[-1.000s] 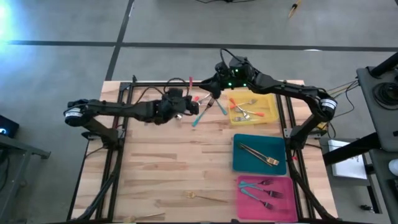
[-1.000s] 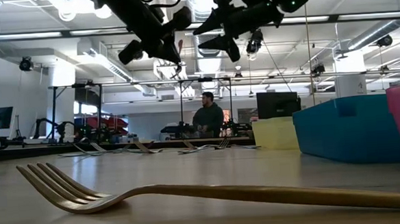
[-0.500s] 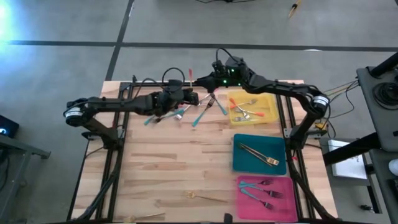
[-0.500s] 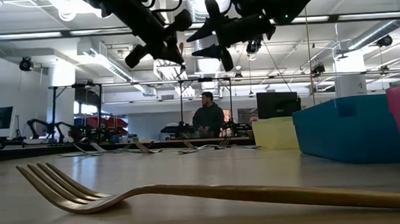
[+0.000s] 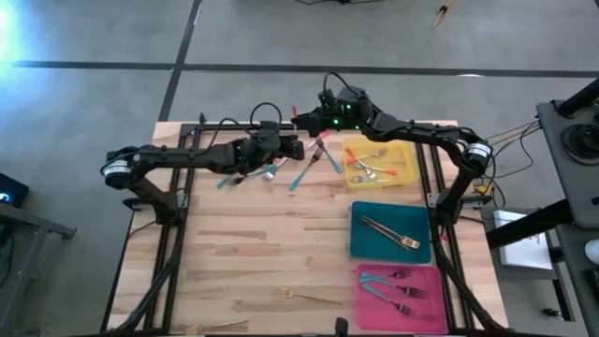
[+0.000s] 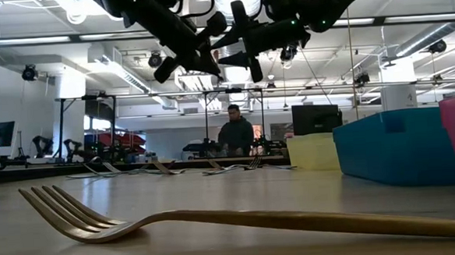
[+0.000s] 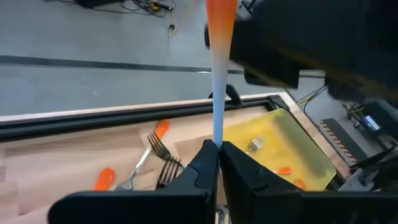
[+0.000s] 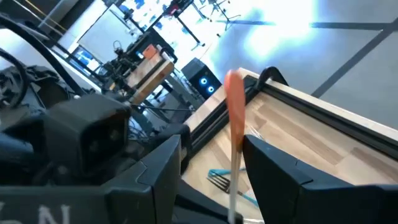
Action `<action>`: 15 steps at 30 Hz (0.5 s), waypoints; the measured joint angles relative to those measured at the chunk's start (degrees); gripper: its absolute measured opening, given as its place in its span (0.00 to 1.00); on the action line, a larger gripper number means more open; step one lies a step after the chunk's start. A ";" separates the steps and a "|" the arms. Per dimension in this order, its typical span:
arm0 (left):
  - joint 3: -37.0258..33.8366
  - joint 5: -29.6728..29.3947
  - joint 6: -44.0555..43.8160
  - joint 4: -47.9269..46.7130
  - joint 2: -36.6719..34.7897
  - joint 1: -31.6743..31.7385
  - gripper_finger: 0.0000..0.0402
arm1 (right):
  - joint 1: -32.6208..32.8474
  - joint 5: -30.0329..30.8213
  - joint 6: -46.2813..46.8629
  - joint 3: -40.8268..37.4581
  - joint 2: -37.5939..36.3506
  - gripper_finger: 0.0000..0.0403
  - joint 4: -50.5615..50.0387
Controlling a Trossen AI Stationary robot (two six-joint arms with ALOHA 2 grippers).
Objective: Sort silverware by color (type)
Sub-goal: Put the orange fork into the yellow bin
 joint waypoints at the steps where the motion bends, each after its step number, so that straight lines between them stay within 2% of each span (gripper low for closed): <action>1: 0.00 0.00 0.00 0.13 0.37 0.00 0.00 | 0.02 0.19 0.00 0.00 0.00 0.41 0.03; 8: 0.00 0.52 0.47 0.35 0.61 0.06 0.00 | -0.24 0.99 0.01 0.00 -0.06 0.38 0.06; 11: 0.00 0.52 0.66 0.42 0.61 0.20 0.00 | -0.58 1.08 0.00 0.00 -0.07 0.30 -0.15; 15: 0.00 0.50 0.74 0.42 0.61 0.24 0.00 | -1.04 1.37 0.00 0.00 -0.07 0.13 -0.37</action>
